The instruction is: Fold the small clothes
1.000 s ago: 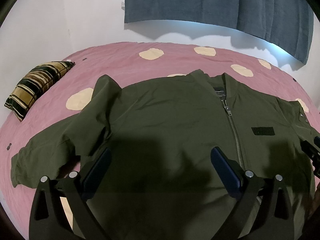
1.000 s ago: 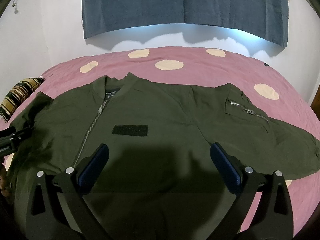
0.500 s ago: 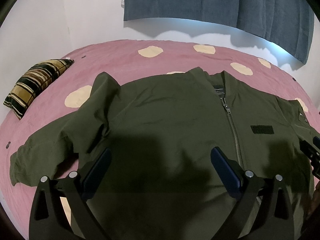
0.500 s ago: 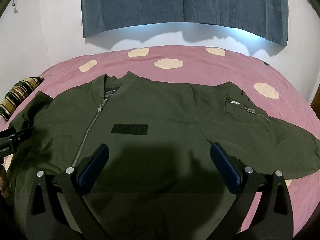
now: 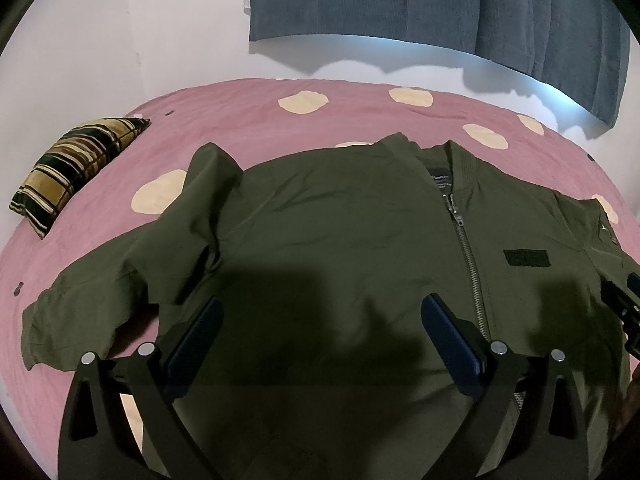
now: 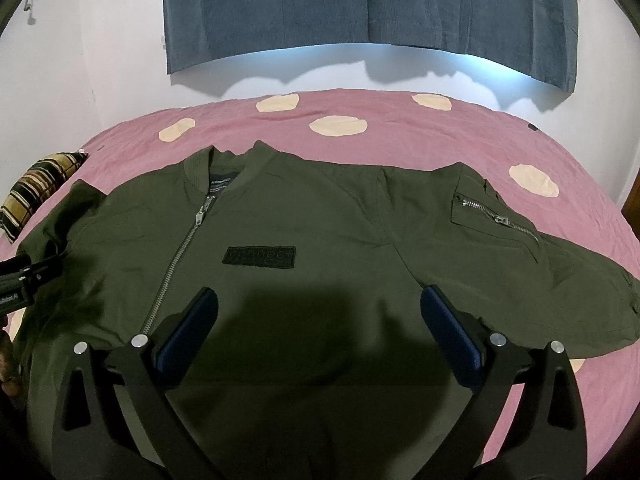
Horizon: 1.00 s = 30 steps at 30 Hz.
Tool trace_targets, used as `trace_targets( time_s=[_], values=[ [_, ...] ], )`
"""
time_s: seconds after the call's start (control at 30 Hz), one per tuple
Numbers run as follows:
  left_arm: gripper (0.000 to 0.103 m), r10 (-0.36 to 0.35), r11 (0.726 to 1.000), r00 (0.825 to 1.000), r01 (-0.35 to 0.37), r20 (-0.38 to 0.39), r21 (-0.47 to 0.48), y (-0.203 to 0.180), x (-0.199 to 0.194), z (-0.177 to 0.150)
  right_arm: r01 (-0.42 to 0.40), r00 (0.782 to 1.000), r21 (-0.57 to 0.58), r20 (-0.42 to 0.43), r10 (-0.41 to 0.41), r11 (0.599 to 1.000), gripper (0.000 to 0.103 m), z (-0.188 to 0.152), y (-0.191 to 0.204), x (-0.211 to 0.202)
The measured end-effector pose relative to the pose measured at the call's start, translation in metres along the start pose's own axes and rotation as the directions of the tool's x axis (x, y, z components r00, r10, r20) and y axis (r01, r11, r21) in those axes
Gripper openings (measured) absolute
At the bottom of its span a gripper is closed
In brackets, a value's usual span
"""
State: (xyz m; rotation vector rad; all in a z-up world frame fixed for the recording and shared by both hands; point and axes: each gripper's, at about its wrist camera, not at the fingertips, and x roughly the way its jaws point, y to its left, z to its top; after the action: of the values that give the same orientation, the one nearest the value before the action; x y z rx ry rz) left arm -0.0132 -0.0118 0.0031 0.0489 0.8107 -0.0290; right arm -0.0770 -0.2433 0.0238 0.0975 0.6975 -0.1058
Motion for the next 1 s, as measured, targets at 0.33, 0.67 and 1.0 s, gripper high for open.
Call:
trace_targets(
  time_s=[0.33, 0.67, 1.0],
  values=[
    [0.099, 0.005, 1.0, 1.0, -0.005, -0.002, 0.003, -0.0001, -0.0016, 0.0024, 0.001, 1.0, 0.002, 0.0, -0.001, 1.0, 0.101, 0.0014, 0.0004, 0.0005],
    [0.099, 0.006, 1.0, 1.0, -0.006, -0.003, 0.0, 0.0001, -0.0026, 0.0024, 0.002, 1.0, 0.001, -0.001, -0.002, 1.0, 0.101, 0.0008, 0.0003, 0.0009],
    [0.099, 0.01, 1.0, 1.0, -0.01, -0.006, 0.001, 0.0005, -0.0021, 0.0024, 0.004, 1.0, -0.001, -0.004, -0.004, 1.0, 0.101, 0.0004, -0.0003, 0.0006]
  ],
)
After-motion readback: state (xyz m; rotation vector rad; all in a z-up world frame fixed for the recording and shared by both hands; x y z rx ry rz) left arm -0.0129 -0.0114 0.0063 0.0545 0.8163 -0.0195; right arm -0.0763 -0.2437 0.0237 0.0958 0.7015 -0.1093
